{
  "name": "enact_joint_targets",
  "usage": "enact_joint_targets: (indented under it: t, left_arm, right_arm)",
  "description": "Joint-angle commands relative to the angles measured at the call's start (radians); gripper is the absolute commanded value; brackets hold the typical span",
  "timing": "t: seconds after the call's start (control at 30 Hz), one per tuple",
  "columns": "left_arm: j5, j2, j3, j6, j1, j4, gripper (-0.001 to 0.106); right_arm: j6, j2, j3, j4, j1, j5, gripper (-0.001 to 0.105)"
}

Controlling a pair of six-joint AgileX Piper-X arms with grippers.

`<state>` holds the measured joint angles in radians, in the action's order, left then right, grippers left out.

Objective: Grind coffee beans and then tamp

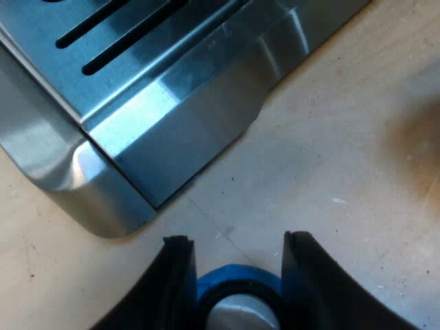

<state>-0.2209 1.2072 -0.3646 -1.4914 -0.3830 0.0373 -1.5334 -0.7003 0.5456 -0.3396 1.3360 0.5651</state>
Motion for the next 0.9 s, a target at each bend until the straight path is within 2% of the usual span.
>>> enact_joint_targets:
  t: [0.03, 0.07, 0.13, 0.17, 0.23, 0.33, 0.57, 0.8, 0.9]
  left_arm:
    - [0.007, 0.005, 0.0, -0.015, 0.0, 0.003, 0.021]
    - [0.007, 0.005, 0.0, -0.016, 0.0, 0.003, 0.025]
    - [0.007, 0.005, 0.0, -0.015, 0.0, 0.003, 0.041]
    - [0.007, 0.005, 0.0, -0.015, 0.0, 0.003, 0.043]
    - [0.007, 0.005, 0.0, -0.015, 0.0, 0.003, 0.055]
    - [0.007, 0.005, 0.0, -0.015, 0.0, 0.003, 0.064]
    - [0.007, -0.028, -0.002, -0.015, 0.0, 0.005, 0.066]
    - [0.007, -0.145, -0.002, -0.034, 0.0, 0.014, 0.066]
    - [0.007, -0.211, -0.025, -0.057, 0.0, 0.077, 0.066]
  right_arm:
    - [-0.017, 0.004, 0.003, 0.008, -0.007, -0.008, 0.047]
    - [-0.017, 0.004, 0.003, 0.008, -0.007, -0.008, 0.047]
    - [-0.017, 0.004, 0.003, 0.008, -0.007, -0.008, 0.047]
    - [-0.017, 0.004, 0.003, 0.008, -0.007, -0.008, 0.047]
    - [-0.017, 0.004, 0.003, 0.008, -0.007, -0.008, 0.047]
    - [-0.017, 0.004, 0.003, 0.008, -0.007, -0.008, 0.047]
    - [-0.017, 0.004, 0.003, 0.008, -0.007, -0.008, 0.047]
    - [-0.017, 0.004, 0.003, 0.008, -0.007, -0.008, 0.047]
    - [-0.015, 0.004, 0.003, 0.008, -0.007, -0.008, 0.047]
